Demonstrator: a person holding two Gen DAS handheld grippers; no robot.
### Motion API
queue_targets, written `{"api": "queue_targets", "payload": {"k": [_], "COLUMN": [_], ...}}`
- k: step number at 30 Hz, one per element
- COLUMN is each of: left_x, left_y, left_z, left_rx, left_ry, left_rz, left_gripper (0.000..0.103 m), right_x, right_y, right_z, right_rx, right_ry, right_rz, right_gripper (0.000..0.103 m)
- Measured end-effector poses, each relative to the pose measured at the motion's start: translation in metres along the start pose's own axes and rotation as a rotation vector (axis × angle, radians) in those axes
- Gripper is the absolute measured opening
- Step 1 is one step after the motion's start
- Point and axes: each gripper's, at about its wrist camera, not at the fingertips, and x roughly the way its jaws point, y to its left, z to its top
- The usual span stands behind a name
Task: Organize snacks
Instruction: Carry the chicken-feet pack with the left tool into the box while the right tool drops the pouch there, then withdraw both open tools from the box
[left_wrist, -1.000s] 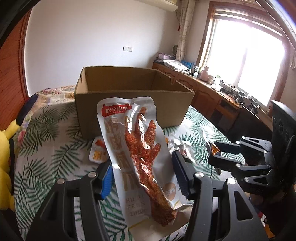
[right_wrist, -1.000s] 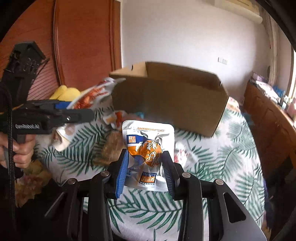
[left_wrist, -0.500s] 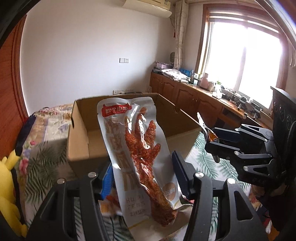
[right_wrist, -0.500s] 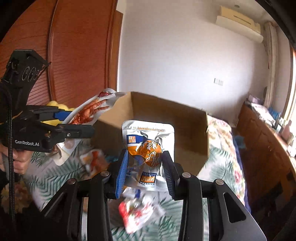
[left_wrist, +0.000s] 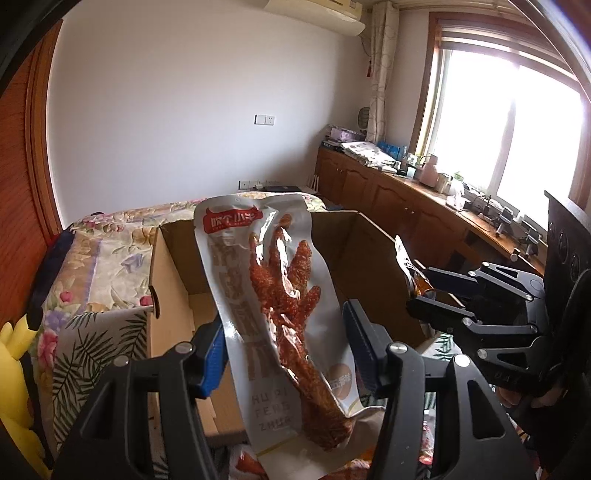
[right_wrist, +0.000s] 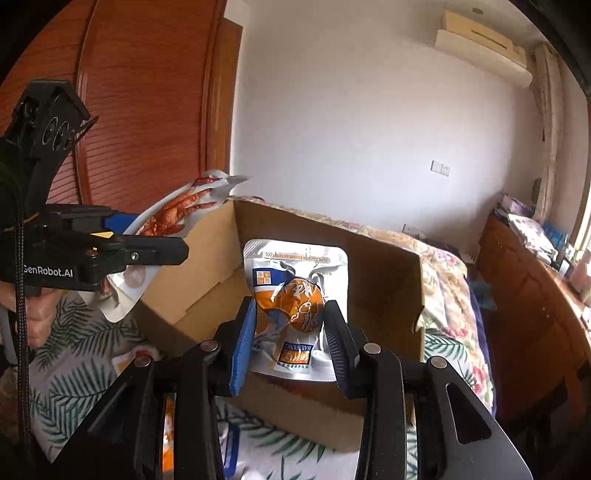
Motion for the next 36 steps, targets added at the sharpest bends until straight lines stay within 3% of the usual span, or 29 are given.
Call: {"api": "queue_targets", "payload": {"k": [18,19,21,28,36], "left_x": [0.042,0.042,0.040,0.018,-0.017], "left_y": [-0.003,-0.003,-0.002,-0.010,-0.032], "left_z": [-0.005,-0.005,-0.004,-0.005,-0.027], "left_rx": [-0.013,-0.017,-0.028,-0.020,0.038], "left_ry": [0.059,0.060,0.052,0.014,-0.011], "left_rz": [0.029,0.031,0.026,0.019,0.024], "left_gripper": [0.061,0.062,0.065,0.068,0.069], "right_x": [0.038,0.038,0.037,0.019,-0.023], "right_y": [-0.018,-0.020,-0.022,-0.014,-0.001], "right_z": [-0.013,-0.013,-0.014,-0.019,-0.036], "right_rx": [0.073,0.082,0.098,0.108,0.131], "right_ry": [0.063,0.062,0.058,0.040,0.022], "right_rz": [0.013,0.007,0.003,0.010,0.023], "right_gripper": [0.038,0.045,0.053,0.053,0.053]}}
